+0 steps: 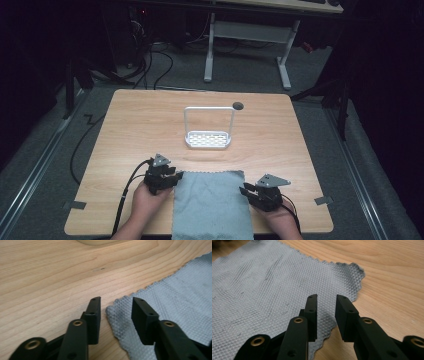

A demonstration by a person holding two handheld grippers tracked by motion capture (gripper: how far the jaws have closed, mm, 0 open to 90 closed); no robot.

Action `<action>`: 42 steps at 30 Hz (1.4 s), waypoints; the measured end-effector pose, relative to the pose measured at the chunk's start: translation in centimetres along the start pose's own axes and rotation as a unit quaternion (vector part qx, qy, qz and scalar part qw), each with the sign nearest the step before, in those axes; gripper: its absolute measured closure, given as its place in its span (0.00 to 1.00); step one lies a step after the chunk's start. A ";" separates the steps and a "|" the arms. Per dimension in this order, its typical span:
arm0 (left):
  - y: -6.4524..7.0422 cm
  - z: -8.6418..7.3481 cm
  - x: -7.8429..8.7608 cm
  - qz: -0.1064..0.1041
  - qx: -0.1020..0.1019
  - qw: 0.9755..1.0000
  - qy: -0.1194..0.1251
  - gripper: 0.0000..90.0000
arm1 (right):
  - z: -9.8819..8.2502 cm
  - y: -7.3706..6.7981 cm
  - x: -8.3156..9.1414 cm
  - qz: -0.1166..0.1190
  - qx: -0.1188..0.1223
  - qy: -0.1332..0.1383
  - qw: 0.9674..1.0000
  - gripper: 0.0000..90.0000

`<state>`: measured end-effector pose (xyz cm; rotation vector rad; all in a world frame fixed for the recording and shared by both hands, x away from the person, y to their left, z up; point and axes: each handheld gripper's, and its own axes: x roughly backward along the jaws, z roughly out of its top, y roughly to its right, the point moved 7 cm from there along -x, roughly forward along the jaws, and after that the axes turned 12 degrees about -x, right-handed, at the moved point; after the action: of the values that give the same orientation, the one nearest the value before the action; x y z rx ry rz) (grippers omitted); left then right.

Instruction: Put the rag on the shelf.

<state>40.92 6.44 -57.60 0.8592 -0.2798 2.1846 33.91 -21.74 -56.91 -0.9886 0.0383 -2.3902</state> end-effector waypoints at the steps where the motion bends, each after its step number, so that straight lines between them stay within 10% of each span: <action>1: 0.2 -0.1 0.0 0.000 -0.004 1.000 0.002 0.74 | 0.0 0.1 0.1 -0.002 -0.004 0.002 1.000 0.79; 9: 0.9 -0.8 0.2 -0.011 -0.006 1.000 0.020 0.96 | 0.5 0.8 -0.1 -0.020 -0.009 0.021 1.000 0.67; 22: 1.1 -0.8 0.1 -0.016 -0.015 1.000 0.020 0.98 | 4.0 2.1 -2.8 -0.035 -0.041 0.011 0.998 0.62; 35: 1.2 -0.7 0.3 -0.014 -0.020 0.999 0.028 0.99 | 3.0 1.6 -4.0 -0.045 -0.025 -0.010 0.999 0.90; 42: 1.1 -0.2 1.2 -0.015 -0.018 0.998 0.063 0.99 | 3.4 0.7 -3.1 -0.026 -0.018 0.025 0.999 0.99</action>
<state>39.47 6.49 -56.85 0.6983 -0.2424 2.1892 38.34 -20.21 -56.57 -0.9568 0.0758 -2.4697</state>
